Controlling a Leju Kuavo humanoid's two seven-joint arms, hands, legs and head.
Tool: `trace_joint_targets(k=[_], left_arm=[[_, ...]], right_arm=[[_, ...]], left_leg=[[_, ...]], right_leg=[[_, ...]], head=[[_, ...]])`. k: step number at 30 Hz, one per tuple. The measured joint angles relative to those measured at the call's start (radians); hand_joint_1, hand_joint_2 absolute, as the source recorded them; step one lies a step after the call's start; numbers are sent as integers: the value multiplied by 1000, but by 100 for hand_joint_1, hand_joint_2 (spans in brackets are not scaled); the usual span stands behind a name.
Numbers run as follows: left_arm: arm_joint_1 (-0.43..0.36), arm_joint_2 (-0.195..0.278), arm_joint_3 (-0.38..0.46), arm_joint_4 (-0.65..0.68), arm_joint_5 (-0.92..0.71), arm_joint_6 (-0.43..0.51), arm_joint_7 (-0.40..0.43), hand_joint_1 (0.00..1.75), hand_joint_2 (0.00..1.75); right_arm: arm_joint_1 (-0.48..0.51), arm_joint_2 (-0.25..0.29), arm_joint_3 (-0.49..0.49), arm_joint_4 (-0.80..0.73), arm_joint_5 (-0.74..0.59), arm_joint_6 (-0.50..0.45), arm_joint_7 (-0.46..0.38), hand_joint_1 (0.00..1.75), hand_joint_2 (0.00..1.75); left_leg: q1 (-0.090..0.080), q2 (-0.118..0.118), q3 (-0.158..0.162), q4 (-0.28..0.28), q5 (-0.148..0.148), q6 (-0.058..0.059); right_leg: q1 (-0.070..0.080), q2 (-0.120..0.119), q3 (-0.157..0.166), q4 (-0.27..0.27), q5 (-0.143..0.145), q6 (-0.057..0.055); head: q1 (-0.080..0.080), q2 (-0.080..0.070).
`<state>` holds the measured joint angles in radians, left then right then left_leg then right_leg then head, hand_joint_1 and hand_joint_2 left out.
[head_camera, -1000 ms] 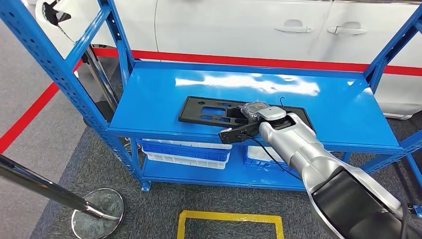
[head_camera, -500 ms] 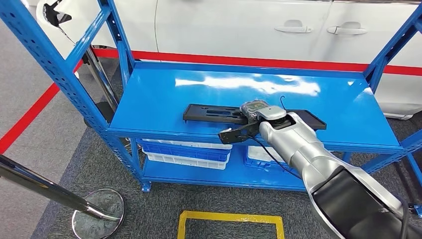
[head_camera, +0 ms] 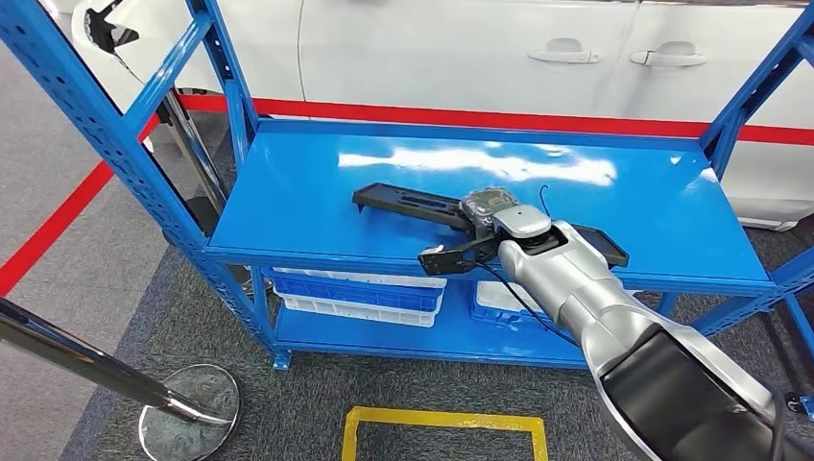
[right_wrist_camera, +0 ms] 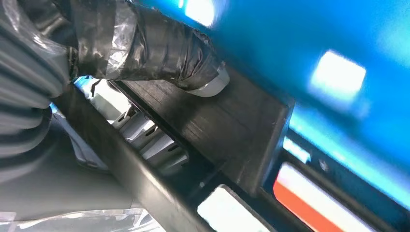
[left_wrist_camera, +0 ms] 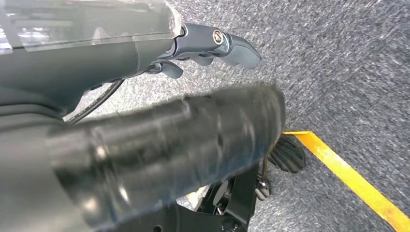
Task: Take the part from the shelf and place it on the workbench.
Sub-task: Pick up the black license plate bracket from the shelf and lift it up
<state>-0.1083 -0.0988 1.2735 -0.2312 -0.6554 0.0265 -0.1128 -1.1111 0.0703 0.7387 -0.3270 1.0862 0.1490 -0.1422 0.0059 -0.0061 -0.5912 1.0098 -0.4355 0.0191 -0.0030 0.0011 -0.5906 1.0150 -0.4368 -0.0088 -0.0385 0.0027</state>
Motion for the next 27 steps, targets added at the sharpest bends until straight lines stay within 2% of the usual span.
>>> trace_joint_targets(k=[1, 3, 5, 14, 21, 27], left_arm=[[0, 0, 1, 0, 4, -2, -6, 0, 175], [1, 0, 3, 0, 7, -9, -19, 0, 175], [1, 0, 4, 0, 5, -21, -33, 0, 175], [5, -5, 4, 0, -5, -43, -57, 0, 175], [6, -5, 4, 0, -15, -54, -68, 0, 175], [6, -5, 3, 0, -25, -56, -71, 0, 175]], right_arm=[[-2, 0, 1, -12, 10, -39, 4, 175, 175], [-17, 1, 3, -48, 36, -97, 15, 175, 175], [-45, -1, 5, -103, 71, -113, 30, 175, 175], [-210, -32, 7, -373, 144, -18, 47, 175, 175], [-249, -79, 7, -495, 145, 26, 49, 175, 175], [-257, -105, 7, -522, 142, 35, 49, 175, 175]], left_leg=[[0, 0, -1, 0, 0, 0], [0, 2, -2, 0, 0, 0], [0, 2, -3, 1, 0, 0], [0, 2, -4, 1, 0, 0], [0, 2, -4, 1, 0, 0], [0, 2, -4, 1, 0, 0]], right_leg=[[0, 1, -1, 1, 0, 0], [-1, 2, -4, 2, 1, 1], [-1, 3, -5, 2, 1, 1], [0, 2, -7, 2, 0, 0], [-1, 2, -7, 2, 0, 0], [-1, 2, -7, 2, 0, 0]], head=[[0, 0], [0, 0], [0, 0], [0, 0], [0, 0], [0, 0]])
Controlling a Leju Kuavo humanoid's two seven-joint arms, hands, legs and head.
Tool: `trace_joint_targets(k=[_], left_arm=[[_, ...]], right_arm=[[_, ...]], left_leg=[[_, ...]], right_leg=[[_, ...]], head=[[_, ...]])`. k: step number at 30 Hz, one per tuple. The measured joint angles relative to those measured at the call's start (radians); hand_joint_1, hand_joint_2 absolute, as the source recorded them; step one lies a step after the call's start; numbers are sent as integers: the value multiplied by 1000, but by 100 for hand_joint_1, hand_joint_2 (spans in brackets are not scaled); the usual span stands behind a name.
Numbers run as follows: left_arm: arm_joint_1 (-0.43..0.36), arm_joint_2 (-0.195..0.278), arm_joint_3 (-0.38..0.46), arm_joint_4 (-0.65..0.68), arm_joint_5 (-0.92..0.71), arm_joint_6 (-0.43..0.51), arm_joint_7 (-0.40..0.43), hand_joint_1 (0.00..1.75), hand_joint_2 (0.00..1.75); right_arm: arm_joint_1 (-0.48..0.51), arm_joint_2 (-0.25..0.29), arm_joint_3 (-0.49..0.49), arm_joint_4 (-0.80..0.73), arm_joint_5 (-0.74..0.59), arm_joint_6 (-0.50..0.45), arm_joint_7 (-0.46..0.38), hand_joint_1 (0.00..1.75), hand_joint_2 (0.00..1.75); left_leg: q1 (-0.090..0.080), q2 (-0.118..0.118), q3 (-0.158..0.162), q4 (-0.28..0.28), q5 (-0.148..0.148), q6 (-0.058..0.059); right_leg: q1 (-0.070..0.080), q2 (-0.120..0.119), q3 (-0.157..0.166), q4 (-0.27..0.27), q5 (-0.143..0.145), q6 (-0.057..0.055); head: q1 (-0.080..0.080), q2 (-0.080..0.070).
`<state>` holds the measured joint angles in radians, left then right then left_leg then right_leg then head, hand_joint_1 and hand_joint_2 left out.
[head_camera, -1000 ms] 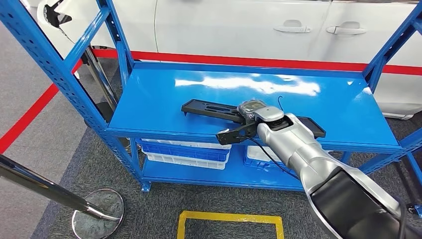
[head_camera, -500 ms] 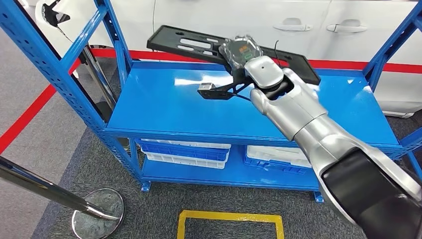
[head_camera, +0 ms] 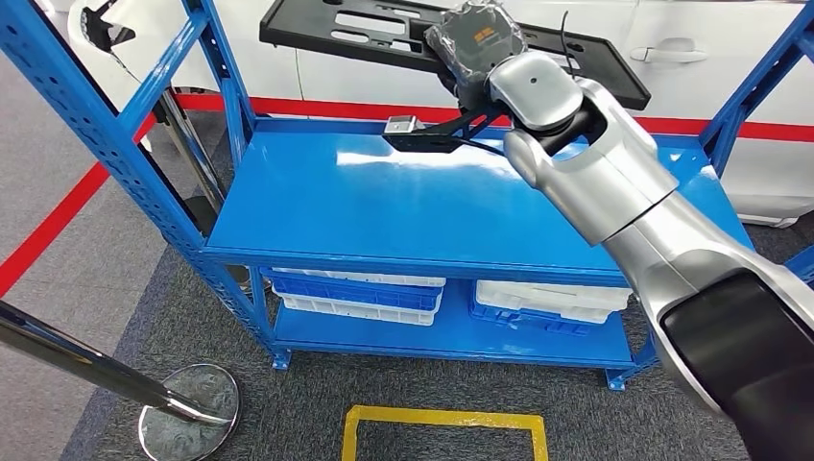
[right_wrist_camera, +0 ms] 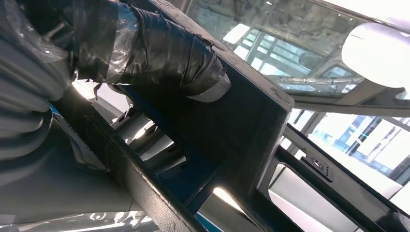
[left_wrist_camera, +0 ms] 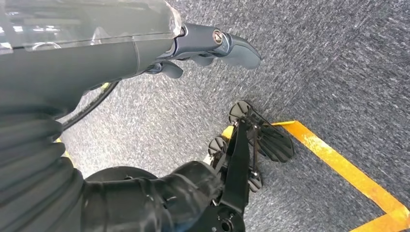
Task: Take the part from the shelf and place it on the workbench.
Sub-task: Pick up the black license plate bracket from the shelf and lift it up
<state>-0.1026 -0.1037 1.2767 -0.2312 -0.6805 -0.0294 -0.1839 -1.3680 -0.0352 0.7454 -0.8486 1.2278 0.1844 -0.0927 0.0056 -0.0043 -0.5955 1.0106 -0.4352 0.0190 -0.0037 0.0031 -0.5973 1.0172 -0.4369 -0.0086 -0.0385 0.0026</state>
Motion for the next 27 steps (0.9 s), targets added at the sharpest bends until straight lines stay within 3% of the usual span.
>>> trace_joint_targets(k=[27], left_arm=[[1, 3, -3, 0, 1, 9, -7, 0, 175]], right_arm=[[34, -77, -28, -70, -51, -13, 7, 175, 175]], left_leg=[[0, 0, 0, 0, 0, 0]], right_leg=[[0, 0, -1, 0, 0, 0]], head=[[0, 0]])
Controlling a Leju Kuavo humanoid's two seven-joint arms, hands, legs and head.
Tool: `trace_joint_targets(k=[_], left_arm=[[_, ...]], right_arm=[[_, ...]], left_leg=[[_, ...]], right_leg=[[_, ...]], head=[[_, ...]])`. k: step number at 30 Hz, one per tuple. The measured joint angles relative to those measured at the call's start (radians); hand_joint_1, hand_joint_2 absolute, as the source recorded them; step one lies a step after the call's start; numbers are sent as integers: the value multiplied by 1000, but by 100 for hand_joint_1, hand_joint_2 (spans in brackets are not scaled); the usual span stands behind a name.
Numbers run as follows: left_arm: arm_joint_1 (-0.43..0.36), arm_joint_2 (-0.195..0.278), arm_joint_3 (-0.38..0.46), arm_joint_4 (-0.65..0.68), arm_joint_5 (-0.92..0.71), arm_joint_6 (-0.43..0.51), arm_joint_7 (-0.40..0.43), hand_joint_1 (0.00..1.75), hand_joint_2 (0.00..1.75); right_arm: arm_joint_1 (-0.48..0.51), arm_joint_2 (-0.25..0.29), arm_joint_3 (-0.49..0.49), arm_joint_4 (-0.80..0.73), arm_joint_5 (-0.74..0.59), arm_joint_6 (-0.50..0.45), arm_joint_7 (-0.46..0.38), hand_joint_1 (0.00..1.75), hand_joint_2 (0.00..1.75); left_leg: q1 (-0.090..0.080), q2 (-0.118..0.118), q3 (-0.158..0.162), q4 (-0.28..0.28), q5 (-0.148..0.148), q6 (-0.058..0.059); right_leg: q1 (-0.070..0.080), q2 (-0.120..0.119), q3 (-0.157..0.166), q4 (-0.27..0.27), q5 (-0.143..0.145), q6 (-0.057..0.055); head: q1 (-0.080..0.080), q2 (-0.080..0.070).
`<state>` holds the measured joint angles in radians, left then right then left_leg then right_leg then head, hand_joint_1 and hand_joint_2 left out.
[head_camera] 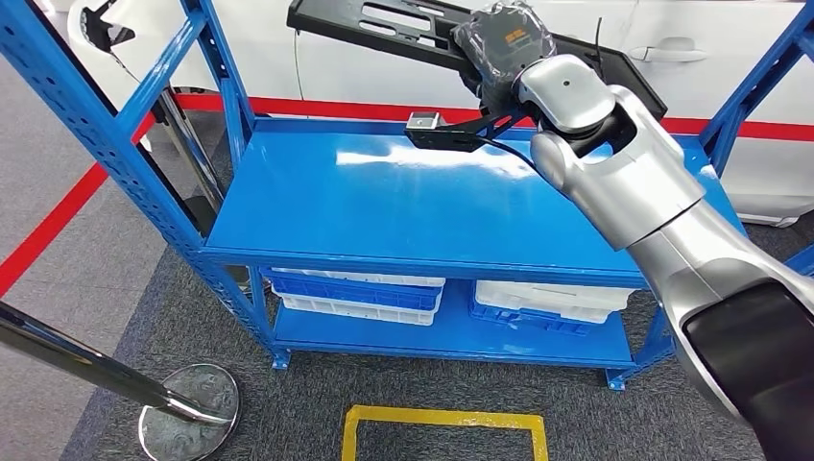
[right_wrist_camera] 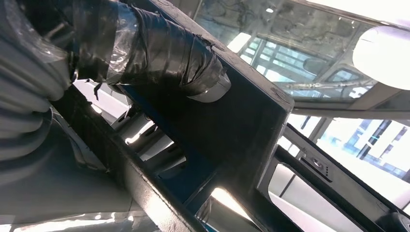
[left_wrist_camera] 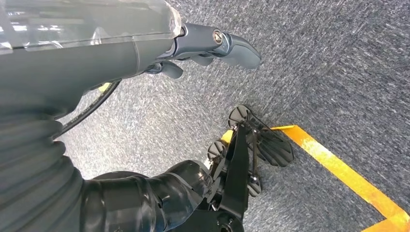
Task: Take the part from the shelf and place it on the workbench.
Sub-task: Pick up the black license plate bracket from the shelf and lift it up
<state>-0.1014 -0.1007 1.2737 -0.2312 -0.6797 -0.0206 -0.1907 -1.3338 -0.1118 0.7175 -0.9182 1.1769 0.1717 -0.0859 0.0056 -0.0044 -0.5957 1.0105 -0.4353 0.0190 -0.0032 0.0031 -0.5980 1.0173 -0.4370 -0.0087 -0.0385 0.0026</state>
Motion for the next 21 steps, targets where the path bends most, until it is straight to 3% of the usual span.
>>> trace_joint_targets(k=[10, 17, 19, 21], left_arm=[[0, 2, 0, 0, -4, 0, -1, 0, 175], [0, 3, 0, 0, -10, -1, -9, 0, 175], [-1, 3, 0, 0, -11, -2, -10, 0, 175], [-2, 3, 0, 0, -12, -3, -9, 0, 175]], right_arm=[[4, -4, -4, -16, 20, 8, 12, 175, 175], [1, -10, -3, -10, 28, 16, -2, 175, 175], [-5, -15, -3, -5, 30, 16, -5, 175, 175], [-8, -20, -3, 1, 31, 17, -7, 175, 175]], left_leg=[[-2, 0, -2, 4, -1, 1], [-2, 0, -3, 3, 0, 14], [3, 3, 0, -9, 11, 23], [5, 5, 0, -15, 19, 28]], right_leg=[[-5, 0, 0, -1, 1, 2], [-10, 0, 0, -2, 0, 17], [-10, 1, -11, 27, -27, 22], [-11, 1, -55, 131, -91, 25]], head=[[0, 0], [0, 0], [0, 0], [1, 0]])
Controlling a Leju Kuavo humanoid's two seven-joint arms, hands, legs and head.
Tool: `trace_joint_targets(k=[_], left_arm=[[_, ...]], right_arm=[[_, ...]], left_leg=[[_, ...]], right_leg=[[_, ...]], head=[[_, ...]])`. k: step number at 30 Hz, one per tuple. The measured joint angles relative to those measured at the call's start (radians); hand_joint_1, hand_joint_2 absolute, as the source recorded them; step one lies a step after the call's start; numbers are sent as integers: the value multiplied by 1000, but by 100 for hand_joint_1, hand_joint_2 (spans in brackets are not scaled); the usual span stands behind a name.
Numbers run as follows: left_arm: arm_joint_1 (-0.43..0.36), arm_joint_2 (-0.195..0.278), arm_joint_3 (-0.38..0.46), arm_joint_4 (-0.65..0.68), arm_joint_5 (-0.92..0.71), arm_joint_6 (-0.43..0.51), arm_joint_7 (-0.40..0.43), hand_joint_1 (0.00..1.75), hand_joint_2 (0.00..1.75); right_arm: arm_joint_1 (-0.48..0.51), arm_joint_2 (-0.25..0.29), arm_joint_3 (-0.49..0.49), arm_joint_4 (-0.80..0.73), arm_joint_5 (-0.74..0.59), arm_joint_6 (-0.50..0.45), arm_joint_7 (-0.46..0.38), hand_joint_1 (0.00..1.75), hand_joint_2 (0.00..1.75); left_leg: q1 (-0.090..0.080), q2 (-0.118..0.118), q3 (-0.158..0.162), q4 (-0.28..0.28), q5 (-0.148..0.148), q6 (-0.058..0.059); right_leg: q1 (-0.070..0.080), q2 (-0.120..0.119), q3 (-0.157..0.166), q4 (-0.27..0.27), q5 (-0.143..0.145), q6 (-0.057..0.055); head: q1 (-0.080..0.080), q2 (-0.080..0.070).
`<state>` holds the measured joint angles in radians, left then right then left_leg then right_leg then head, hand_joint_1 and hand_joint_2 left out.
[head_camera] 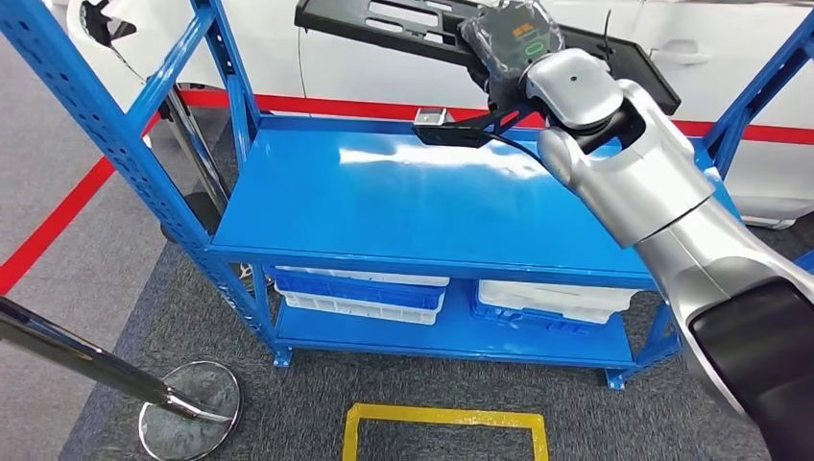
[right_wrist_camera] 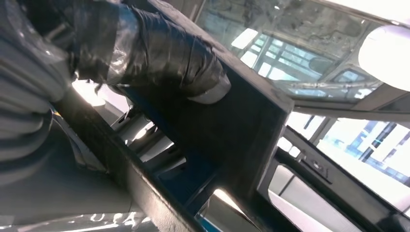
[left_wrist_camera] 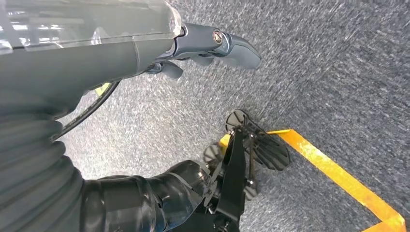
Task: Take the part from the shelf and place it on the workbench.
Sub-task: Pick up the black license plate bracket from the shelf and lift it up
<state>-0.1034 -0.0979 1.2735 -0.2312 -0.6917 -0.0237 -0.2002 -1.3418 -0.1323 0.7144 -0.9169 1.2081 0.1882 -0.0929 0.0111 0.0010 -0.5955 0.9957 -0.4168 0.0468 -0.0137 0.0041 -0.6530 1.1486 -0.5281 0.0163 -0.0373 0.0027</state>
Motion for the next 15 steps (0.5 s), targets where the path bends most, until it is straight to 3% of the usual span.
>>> trace_joint_targets(k=[2, 3, 4, 6, 8, 10, 12, 13, 15], left_arm=[[0, 0, 0, 0, -1, 0, 1, 0, 175], [-1, 0, 0, 0, -1, 0, 1, 0, 175], [-1, -1, 0, 0, -1, 0, 2, 0, 175], [0, -2, 0, 0, -1, -1, 2, 0, 175], [-1, -2, 0, 0, -1, -1, 3, 0, 175], [-2, -2, 0, 0, -1, -2, 4, 0, 175], [-2, -3, 0, 0, -1, -3, 6, 0, 175], [-1, -4, -1, 0, -2, -4, 7, 0, 175], [-1, -6, -1, 0, -2, -5, 9, 0, 175]], right_arm=[[5, -2, 2, 9, 0, 0, -1, 175, 175], [9, -2, 4, 14, 0, 0, -2, 175, 175], [11, -2, 5, 19, 0, 0, -2, 175, 175], [10, -2, 6, 25, 1, 0, -2, 175, 175], [7, -1, 7, 30, 2, -1, -4, 175, 175], [6, 1, 9, 36, 2, -3, -8, 175, 175], [6, 2, 10, 44, 1, -4, -12, 175, 175], [4, 3, 10, 48, -1, -5, -15, 175, 175], [-1, 8, 10, 57, -9, -7, -23, 175, 175]], left_leg=[[0, 0, -3, 2, 0, 1], [1, 0, -4, 5, 0, 0], [2, -1, -6, 9, -1, -1], [3, -3, -11, 22, -7, -9], [1, -5, -22, 37, -11, -20], [0, -7, -31, 43, -7, -32], [3, -9, -37, 46, -10, -43], [5, -8, -46, 65, -27, -48], [7, -7, -85, 161, -94, -55]], right_leg=[[-3, -1, -52, 120, -48, 3], [-5, -1, -61, 141, -46, 5], [-8, -1, -52, 123, -25, 6], [-13, -3, 3, 7, 39, 7], [-11, -2, 41, -82, 71, 4], [-3, -1, 40, -94, 73, -3], [-4, -3, 34, -98, 83, -17], [-5, -5, 32, -102, 88, -26], [-5, -6, 24, -108, 99, -42]], head=[[0, 0], [0, 0], [0, 0], [0, 0], [0, 0], [-1, 0], [-1, 0], [-1, 0], [-2, 0]])
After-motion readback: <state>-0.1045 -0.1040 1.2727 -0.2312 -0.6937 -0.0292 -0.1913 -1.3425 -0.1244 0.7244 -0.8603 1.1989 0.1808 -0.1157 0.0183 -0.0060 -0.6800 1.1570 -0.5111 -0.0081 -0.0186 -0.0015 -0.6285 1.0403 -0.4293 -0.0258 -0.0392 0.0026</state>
